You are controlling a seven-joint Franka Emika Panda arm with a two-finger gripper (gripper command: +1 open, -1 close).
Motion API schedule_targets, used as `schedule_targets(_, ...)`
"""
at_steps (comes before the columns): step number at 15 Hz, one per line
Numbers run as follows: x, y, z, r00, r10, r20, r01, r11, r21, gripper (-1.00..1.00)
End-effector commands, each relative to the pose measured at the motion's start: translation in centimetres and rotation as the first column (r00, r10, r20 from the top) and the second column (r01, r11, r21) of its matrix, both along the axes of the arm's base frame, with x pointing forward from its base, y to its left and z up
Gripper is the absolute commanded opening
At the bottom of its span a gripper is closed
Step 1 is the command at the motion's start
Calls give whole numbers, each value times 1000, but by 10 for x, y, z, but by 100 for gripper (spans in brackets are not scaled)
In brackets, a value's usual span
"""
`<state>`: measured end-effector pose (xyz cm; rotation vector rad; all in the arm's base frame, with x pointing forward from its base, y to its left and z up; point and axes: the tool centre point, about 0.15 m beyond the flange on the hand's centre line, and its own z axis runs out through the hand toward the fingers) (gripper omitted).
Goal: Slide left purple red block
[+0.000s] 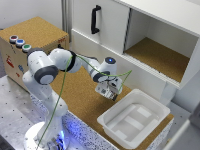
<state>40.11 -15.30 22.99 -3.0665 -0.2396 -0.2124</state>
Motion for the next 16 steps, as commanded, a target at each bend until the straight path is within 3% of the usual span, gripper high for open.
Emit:
schedule_targets(1,39,-1,-11,998,26,-58,-25,1000,14,100)
schedule_targets(6,41,2,-22,997,-5,-78,6,1000,15,100)
schedule_targets(8,39,2,-18,998,-25,-60,25,1000,14,100)
schedule_targets(9,38,0,-18,998,-43,-55,43,999,12,-100)
schedule_targets(16,29,3,-21,998,-42,-51,43,999,18,-100)
